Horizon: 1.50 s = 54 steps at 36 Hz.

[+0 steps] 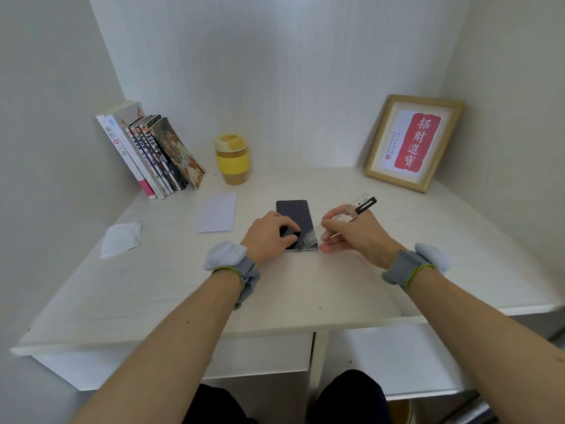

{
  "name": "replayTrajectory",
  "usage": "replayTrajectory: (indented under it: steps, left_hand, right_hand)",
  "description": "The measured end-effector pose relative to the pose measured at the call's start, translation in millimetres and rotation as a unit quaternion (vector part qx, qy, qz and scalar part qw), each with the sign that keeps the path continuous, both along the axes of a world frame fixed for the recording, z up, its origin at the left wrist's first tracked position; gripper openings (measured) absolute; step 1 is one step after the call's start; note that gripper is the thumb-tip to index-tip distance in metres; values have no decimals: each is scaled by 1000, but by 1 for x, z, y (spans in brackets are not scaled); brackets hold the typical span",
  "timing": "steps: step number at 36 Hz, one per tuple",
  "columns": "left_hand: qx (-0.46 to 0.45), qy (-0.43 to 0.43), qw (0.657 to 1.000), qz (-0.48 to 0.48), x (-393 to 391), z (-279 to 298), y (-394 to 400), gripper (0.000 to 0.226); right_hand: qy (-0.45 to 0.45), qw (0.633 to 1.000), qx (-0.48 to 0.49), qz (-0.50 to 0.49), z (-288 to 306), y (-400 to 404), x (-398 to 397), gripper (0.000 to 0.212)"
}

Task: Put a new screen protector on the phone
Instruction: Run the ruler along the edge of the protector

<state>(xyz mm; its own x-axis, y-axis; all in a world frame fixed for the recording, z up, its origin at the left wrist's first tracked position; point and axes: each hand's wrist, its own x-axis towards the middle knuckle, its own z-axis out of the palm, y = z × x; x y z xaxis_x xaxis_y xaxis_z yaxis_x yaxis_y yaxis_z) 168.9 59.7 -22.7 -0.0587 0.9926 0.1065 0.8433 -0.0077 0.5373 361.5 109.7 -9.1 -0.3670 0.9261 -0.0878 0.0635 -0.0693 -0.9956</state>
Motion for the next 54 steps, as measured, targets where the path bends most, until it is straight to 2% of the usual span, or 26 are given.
replayTrajectory:
  steps: [33,54]
  left_hand:
    - [-30,-9,1000,0,2,4,-3,27]
    - [-36,31,999,3,7,8,-2,35]
  right_hand:
    - [-1,1000,15,-17,-4,2,12,11]
    - [10,999,18,-26,-4,4,18,13]
